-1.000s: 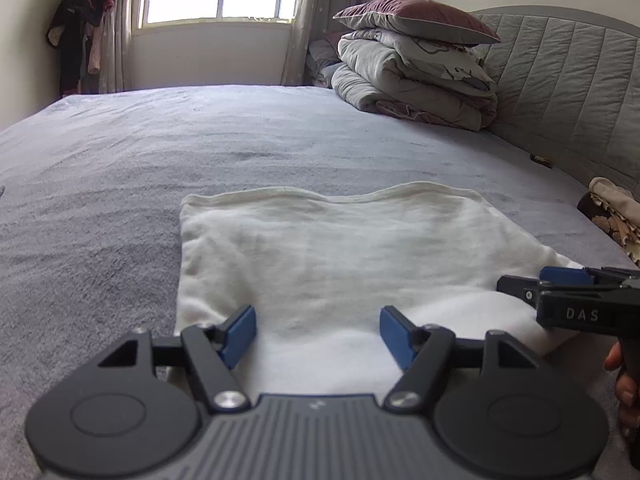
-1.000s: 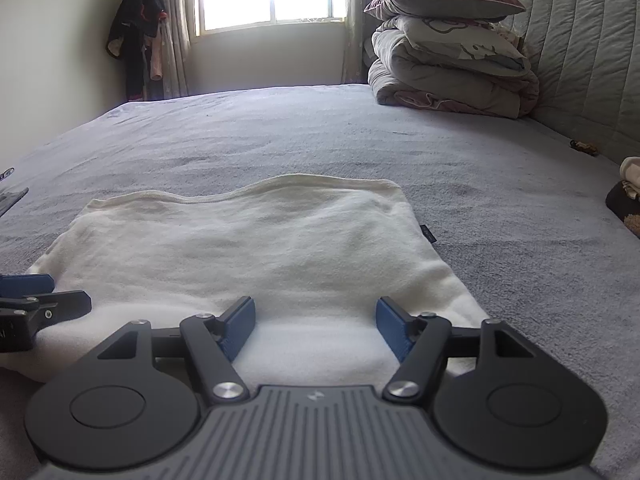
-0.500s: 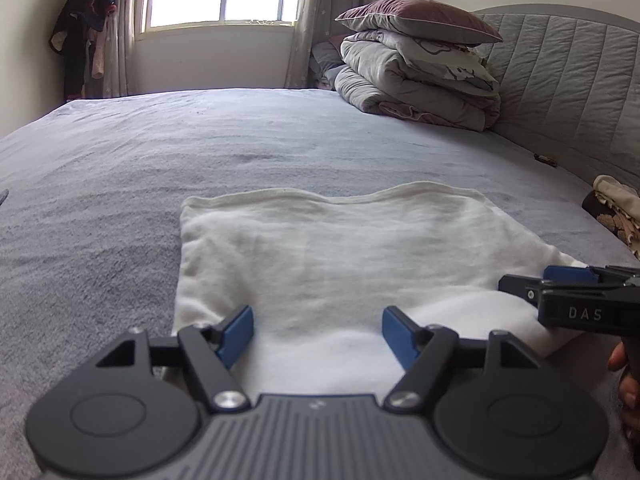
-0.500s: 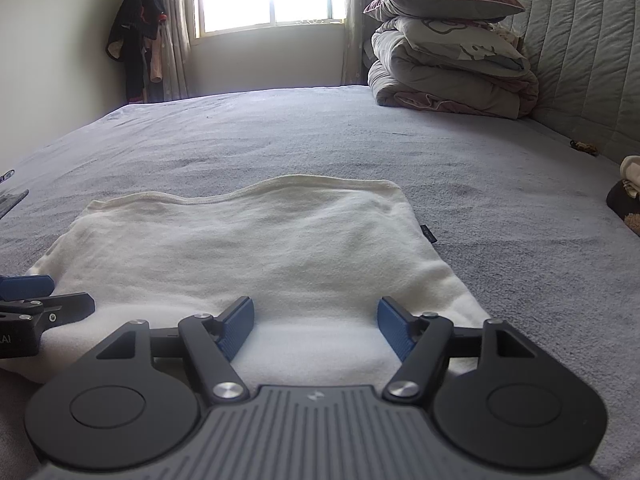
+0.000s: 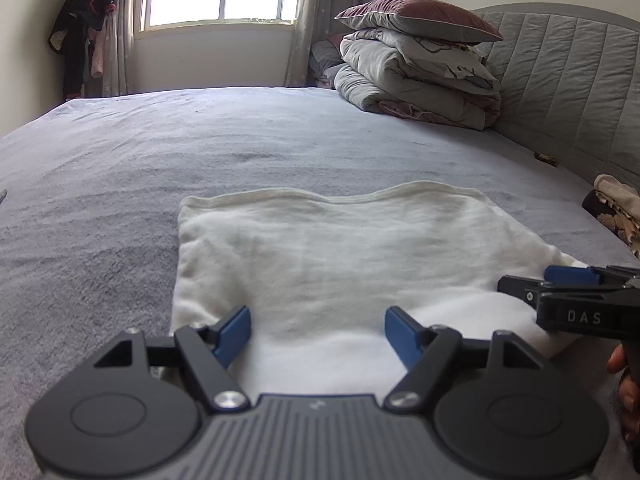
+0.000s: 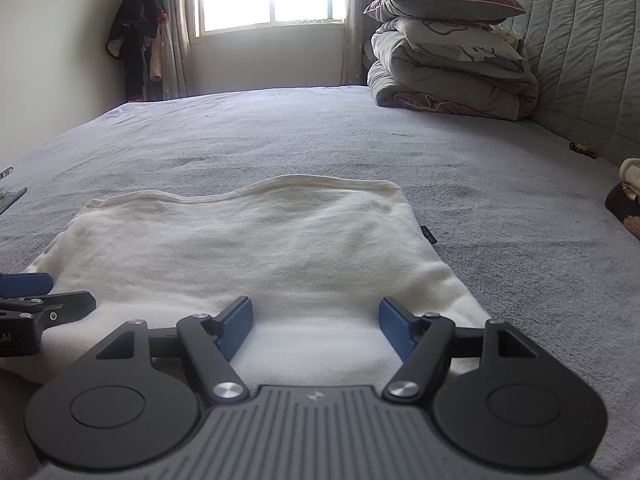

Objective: Fold clothes

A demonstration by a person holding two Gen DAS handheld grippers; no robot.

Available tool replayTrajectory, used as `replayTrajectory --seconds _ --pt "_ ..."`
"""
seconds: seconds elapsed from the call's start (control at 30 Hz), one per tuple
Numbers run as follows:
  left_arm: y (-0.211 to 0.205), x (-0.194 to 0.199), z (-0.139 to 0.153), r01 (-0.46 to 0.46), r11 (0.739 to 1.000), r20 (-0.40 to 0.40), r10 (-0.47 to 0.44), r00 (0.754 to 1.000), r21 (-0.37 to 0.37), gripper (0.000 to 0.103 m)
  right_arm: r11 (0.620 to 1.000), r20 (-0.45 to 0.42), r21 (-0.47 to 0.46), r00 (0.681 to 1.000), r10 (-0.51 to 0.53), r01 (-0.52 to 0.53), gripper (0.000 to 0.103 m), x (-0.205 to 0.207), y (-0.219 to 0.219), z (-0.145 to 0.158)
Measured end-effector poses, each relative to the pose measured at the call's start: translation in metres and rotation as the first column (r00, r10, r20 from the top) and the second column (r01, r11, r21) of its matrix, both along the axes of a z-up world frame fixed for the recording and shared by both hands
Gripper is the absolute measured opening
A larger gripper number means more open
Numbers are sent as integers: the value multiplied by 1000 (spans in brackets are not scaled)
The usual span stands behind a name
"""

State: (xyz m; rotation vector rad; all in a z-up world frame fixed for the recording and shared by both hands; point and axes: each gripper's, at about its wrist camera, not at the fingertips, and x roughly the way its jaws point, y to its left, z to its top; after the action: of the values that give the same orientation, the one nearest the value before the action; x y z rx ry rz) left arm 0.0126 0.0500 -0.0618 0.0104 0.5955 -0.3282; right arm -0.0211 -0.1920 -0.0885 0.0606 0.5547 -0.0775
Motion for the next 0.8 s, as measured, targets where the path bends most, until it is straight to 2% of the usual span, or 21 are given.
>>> replayTrajectory --seconds 0.8 --pt "-3 -2 -1 -4 1000 8 4 1000 6 76 1000 4 0 1000 -1 1 74 1 0 -1"
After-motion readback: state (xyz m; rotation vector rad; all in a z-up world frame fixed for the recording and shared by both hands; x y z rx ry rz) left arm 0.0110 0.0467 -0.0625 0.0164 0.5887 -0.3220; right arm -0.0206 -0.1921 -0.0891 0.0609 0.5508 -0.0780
